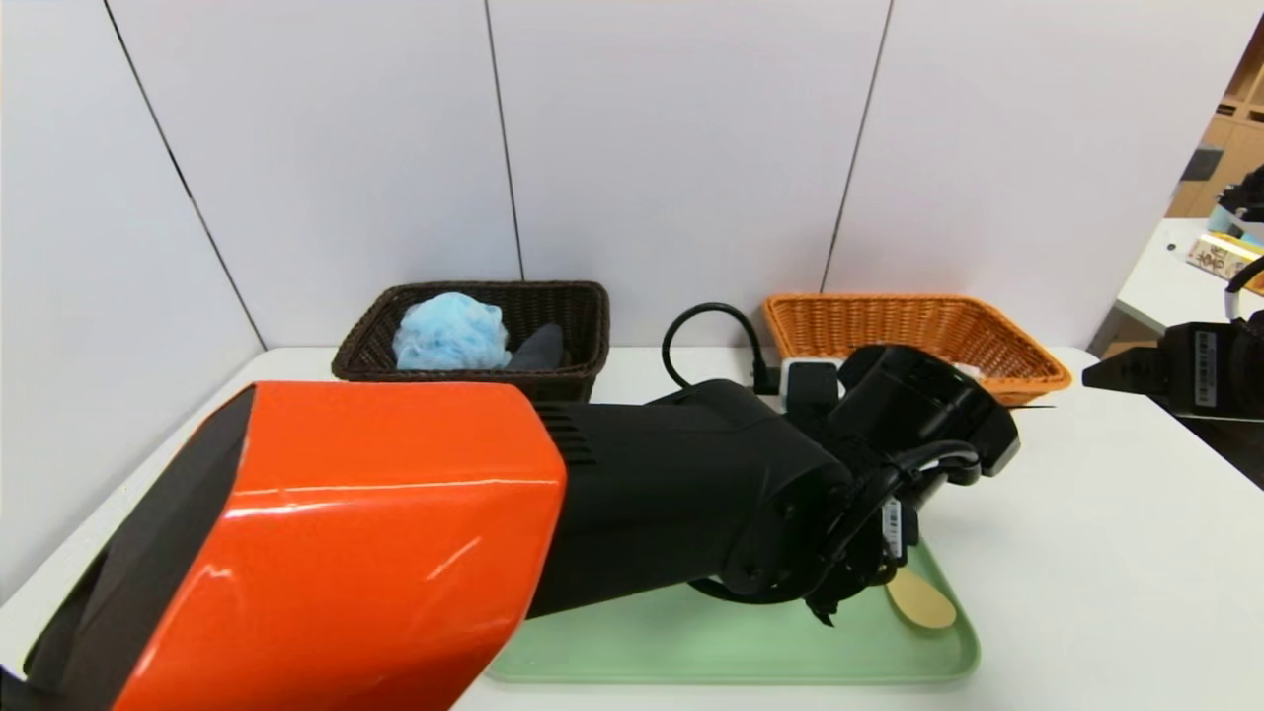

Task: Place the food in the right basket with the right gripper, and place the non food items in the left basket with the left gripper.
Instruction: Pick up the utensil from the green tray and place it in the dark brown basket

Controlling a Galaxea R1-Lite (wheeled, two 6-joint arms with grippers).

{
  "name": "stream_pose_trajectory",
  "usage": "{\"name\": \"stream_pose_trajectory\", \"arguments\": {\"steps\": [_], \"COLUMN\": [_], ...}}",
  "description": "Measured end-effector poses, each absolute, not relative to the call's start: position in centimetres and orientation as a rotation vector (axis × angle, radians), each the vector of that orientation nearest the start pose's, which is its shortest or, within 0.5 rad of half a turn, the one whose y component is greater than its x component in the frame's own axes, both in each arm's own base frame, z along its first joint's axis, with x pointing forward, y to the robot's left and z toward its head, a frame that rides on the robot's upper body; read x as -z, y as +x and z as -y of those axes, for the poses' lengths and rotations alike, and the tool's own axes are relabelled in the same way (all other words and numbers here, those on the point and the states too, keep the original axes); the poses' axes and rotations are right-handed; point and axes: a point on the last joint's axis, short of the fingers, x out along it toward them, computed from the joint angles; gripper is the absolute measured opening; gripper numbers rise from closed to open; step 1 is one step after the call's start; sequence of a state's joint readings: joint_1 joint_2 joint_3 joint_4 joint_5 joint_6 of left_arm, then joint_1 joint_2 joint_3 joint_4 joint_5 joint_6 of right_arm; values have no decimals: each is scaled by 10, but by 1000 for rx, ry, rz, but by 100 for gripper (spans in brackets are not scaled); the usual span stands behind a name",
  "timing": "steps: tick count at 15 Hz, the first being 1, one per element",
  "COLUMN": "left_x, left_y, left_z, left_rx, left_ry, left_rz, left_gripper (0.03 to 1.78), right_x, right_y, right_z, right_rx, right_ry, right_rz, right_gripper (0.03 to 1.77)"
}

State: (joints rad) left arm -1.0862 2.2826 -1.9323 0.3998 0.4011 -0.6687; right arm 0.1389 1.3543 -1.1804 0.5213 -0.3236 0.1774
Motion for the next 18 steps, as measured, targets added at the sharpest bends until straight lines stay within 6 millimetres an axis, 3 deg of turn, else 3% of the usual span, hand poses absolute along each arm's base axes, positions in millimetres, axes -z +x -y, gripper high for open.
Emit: {"name": "stream_pose_trajectory", "arguments": {"steps": [3,18], "left_x": [-159,-143], "left_y": [225,212], "left_z": [408,444], "left_rx": [409,452], "left_ry": [-103,-14], "left_rz": [-738,-509], "left_gripper": [169,169], "right_x": [-271,-262], "right_y": [196,181], "right_z": [-21,-24], "right_rx": [232,213], "right_ry": [9,21], "right_rz": [-663,-677], "right_gripper": [169,170]}}
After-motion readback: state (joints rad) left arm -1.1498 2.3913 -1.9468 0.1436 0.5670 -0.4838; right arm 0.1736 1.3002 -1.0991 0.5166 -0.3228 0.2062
